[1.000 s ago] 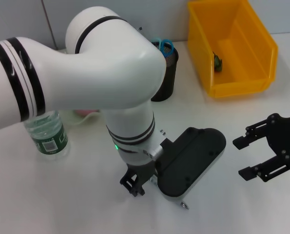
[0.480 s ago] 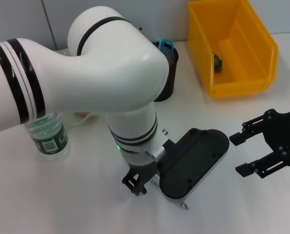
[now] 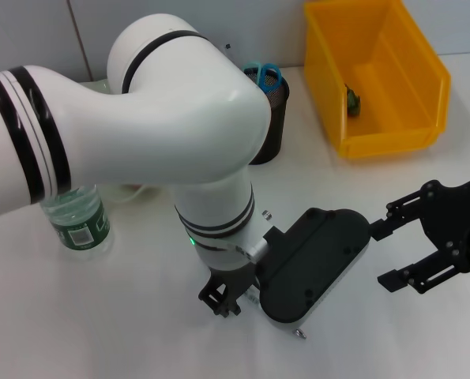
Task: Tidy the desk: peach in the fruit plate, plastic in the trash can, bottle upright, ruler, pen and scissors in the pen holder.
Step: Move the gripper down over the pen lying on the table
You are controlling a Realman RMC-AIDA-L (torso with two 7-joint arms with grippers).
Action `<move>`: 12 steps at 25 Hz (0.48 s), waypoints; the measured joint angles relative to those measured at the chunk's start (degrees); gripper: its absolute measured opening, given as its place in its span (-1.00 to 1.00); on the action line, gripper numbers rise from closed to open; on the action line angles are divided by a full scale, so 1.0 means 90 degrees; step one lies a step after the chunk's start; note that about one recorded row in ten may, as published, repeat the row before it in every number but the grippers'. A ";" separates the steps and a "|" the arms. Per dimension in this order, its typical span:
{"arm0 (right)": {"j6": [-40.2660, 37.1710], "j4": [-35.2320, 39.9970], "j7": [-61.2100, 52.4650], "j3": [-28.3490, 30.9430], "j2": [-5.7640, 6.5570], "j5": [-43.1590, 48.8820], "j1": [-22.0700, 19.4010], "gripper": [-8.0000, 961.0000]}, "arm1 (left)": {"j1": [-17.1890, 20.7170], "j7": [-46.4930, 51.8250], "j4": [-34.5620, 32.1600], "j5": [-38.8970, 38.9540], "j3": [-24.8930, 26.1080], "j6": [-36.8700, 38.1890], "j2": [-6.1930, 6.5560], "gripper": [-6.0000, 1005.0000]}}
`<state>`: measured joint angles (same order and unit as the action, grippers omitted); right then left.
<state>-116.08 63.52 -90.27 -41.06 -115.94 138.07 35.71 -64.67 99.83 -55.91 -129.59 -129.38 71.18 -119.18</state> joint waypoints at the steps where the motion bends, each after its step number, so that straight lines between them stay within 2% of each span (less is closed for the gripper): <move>1: 0.0001 -0.0004 0.0000 -0.0002 -0.0002 -0.0002 0.0002 0.55 | 0.0006 0.0008 0.0000 0.0000 -0.0002 -0.0003 0.0000 -0.03; 6: -0.0007 0.0011 -0.0001 -0.0008 -0.0025 -0.0006 0.0007 0.55 | 0.0027 0.0077 -0.0050 -0.0003 -0.0021 -0.0009 0.0000 -0.04; 12: -0.0036 0.0021 -0.0001 -0.0008 -0.0060 0.0006 0.0021 0.55 | 0.0050 0.0121 -0.0089 -0.0005 -0.0082 -0.0052 0.0000 -0.29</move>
<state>-116.40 63.71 -90.28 -41.14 -116.48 138.12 35.90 -64.22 100.92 -56.71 -129.64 -130.12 70.71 -119.18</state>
